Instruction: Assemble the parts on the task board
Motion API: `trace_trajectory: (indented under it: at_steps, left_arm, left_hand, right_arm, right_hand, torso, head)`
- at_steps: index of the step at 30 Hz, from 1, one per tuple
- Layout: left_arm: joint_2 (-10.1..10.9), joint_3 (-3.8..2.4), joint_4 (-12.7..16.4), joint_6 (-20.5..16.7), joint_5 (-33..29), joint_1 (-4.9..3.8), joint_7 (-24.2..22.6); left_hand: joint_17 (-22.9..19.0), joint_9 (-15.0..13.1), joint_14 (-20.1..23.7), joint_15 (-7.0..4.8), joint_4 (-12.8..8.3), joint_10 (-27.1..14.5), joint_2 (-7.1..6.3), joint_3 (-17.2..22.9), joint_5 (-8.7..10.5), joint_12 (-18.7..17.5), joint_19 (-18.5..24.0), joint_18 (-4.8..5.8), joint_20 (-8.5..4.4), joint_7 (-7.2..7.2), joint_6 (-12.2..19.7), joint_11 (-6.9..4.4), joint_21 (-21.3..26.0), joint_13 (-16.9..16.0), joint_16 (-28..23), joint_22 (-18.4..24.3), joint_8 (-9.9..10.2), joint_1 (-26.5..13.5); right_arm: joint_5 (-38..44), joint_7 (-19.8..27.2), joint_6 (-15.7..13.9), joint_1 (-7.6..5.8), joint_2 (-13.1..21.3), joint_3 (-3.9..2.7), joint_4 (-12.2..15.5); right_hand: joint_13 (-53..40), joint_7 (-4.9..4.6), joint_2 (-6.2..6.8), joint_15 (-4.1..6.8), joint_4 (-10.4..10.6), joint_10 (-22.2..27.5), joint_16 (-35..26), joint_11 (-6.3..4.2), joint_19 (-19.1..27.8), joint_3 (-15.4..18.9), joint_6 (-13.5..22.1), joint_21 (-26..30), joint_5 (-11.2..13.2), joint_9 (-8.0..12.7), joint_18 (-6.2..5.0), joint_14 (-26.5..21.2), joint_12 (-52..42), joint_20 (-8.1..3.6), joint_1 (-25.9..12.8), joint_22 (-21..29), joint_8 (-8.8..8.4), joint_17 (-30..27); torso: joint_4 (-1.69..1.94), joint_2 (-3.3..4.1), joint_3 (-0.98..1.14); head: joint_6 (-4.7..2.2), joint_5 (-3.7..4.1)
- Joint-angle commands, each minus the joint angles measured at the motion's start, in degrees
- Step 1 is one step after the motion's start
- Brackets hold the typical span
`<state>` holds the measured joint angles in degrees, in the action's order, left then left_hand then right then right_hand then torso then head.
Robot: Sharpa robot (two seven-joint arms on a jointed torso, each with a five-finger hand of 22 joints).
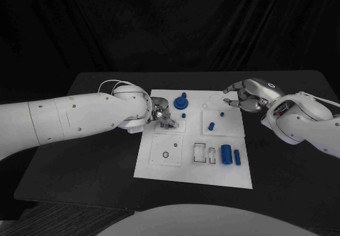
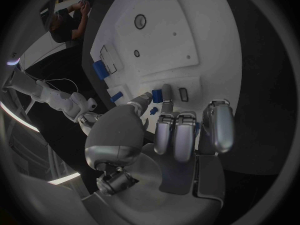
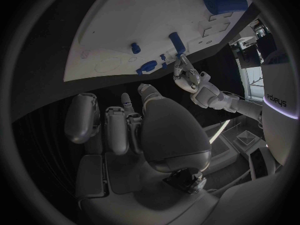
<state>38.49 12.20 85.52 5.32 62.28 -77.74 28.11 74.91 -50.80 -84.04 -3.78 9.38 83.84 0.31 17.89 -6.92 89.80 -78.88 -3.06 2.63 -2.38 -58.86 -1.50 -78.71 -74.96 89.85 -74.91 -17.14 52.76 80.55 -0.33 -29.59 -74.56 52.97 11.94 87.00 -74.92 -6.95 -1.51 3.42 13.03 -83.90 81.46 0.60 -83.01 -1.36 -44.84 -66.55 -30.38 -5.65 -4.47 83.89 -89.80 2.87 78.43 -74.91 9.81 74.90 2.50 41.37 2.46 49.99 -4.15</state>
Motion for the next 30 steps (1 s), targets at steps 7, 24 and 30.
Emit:
trace_trajectory:
  at_steps: [7,24,30]
  left_arm:
    - [-0.01,-0.04,-0.28,1.31,-0.16,0.06,0.75]
    - [0.67,-0.05,-0.72,-2.42,-0.16,0.05,-1.27]
    - [0.56,-0.05,-0.95,-1.73,-0.16,0.05,-1.63]
  left_hand:
    - [15.09,-1.29,-5.96,0.41,2.28,6.16,0.6,-2.93,1.64,0.2,0.03,-0.66,0.46,-0.39,0.5,0.46,0.32,-15.04,0.15,-6.19,-0.2,-1.56]
    - [15.09,-4.32,-5.96,-0.08,2.97,6.16,3.11,-3.72,-1.89,0.2,-0.79,-0.52,0.07,0.29,0.49,-0.12,-0.03,-15.04,0.15,-6.95,-2.32,1.38]
    - [15.09,-5.06,-5.96,-0.17,1.28,6.16,3.06,-3.42,-2.59,0.2,-0.81,-0.52,-0.04,0.37,0.97,-0.2,0.13,-15.04,0.15,-7.06,-2.62,4.06]
  right_arm:
    - [0.13,-0.77,-0.64,0.21,-0.03,-0.04,-0.03]
    - [0.13,-0.74,-0.53,0.22,0.17,-0.04,0.01]
    - [0.13,-0.74,-0.5,0.22,0.13,-0.04,-0.02]
  right_hand:
    - [-15.08,-0.02,-0.03,-0.4,-0.09,-6.1,-0.29,0.38,0.1,-0.34,-0.34,0.06,-0.42,0.06,-0.22,4.18,-0.2,0.23,0.65,-8.81,-0.37,6.65]
    - [-15.08,-0.03,-0.06,-0.4,-0.09,-6.1,-0.32,0.38,0.11,-0.38,-0.34,0.11,-0.52,0.07,-0.23,4.17,-0.2,0.23,0.66,-8.8,-0.39,6.62]
    - [-15.08,-0.03,-0.06,-0.4,-0.09,-6.1,-0.32,0.38,0.11,-0.38,-0.34,0.11,-0.52,0.07,-0.23,4.17,-0.2,0.23,0.66,-8.8,-0.39,6.62]
  torso:
    - [0.03,0.02,-0.01]
    - [0.03,0.02,0.0]
    - [0.02,0.03,0.01]
  head:
    - [0.01,-0.13]
    - [0.01,-0.18]
    - [0.01,-0.29]
